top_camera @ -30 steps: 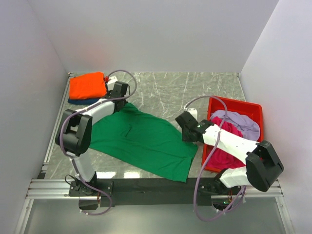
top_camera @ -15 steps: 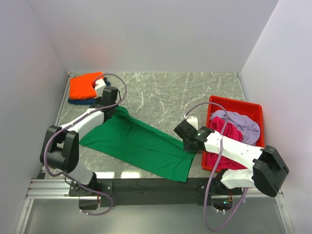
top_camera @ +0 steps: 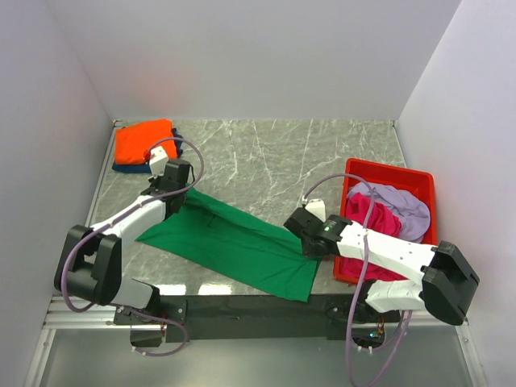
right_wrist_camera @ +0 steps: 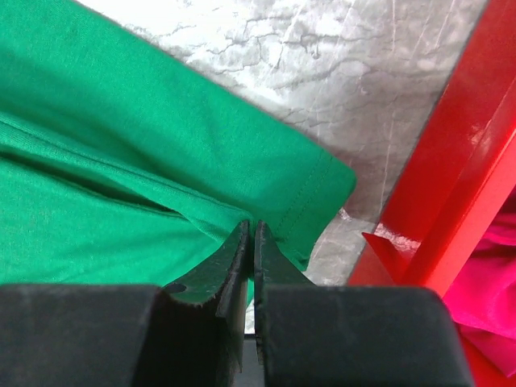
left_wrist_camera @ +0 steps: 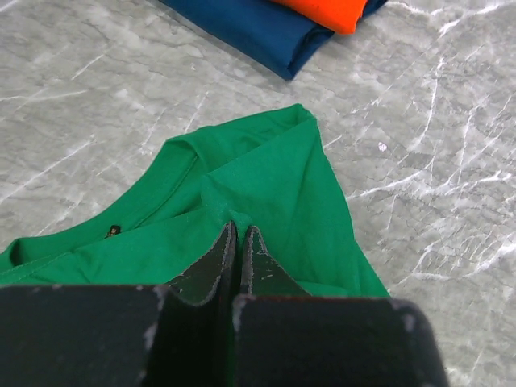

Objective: Fold and stack the t-shirts
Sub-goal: Fold the tshirt

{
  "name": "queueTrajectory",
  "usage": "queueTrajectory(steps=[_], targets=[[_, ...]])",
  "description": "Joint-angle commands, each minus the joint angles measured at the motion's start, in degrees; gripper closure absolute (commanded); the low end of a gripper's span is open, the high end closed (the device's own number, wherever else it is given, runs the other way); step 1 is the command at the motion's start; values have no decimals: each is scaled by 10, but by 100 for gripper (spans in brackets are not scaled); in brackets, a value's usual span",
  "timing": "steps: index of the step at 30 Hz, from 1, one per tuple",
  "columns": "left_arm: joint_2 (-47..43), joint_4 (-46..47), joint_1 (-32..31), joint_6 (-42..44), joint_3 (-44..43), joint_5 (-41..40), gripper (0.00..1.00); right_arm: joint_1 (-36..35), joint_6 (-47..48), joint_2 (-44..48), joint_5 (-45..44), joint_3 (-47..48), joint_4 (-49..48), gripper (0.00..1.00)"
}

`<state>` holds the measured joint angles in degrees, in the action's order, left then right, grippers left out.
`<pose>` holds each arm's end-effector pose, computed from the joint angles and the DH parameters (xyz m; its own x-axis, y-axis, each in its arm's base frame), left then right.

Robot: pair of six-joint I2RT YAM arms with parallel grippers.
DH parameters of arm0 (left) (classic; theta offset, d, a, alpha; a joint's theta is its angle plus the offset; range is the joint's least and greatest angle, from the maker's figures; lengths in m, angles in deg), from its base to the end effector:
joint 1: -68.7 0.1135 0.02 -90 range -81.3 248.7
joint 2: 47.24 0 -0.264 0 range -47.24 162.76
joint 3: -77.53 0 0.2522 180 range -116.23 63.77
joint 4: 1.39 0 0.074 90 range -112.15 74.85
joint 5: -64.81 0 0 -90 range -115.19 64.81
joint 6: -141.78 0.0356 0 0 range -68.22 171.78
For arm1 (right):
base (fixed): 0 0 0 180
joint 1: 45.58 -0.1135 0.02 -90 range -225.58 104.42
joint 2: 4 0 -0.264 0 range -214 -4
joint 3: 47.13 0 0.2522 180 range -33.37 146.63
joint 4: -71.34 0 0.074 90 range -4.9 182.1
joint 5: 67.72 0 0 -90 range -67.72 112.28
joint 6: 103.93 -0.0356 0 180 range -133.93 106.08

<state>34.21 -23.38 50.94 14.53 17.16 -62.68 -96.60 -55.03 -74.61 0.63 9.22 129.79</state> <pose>0.2835 -0.0681 0.2140 -0.4079 -0.3737 -0.8331 -0.5380 0.8355 -0.1113 0.1414 0.1539 0.1982 -0.8822 -0.1189 -0.4555 -0.0977 0.9927 -0.0701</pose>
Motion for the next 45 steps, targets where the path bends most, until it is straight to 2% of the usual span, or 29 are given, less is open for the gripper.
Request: queueTrajectory(steps=[1,8,11,12,13,15,16,19,20,27,31,36,40,45], targets=[[-25,7,1,-12,12,-21,99,-8,-18,0,-20,-11,16,100],[-18,-30,2,-40,22,-57,99,-18,-35,-22,-33,-11,28,100],[-18,-59,2,-57,21,-68,90,-22,-40,-30,-33,-7,36,100],[-21,-67,2,-62,25,-70,86,-28,-41,-30,-32,-4,38,97],[-24,-79,2,-67,26,-72,76,-32,-42,-30,-31,-1,43,82],[-43,-88,2,-78,38,-78,67,-43,-57,-24,-37,10,63,68],[-50,-94,2,-82,42,-79,58,-54,-61,-16,-38,15,71,61],[-85,-108,2,-88,47,-98,42,-72,-74,1,-48,38,99,54],[-98,-124,2,-91,44,-105,40,-73,-73,15,-50,43,101,53],[-138,-110,-22,-87,31,-89,39,-72,-63,13,-60,41,54,50],[-110,-96,-57,-99,25,-72,38,-65,-50,-8,-61,31,16,48],[-76,-87,-59,-98,21,-57,34,-67,-51,-51,-23,9,-14,49],[-72,-79,-35,-82,23,-46,28,-82,-58,-41,15,-17,-32,50],[-55,-12,19,-45,20,-7,28,-91,-64,-2,7,-15,-27,50]])
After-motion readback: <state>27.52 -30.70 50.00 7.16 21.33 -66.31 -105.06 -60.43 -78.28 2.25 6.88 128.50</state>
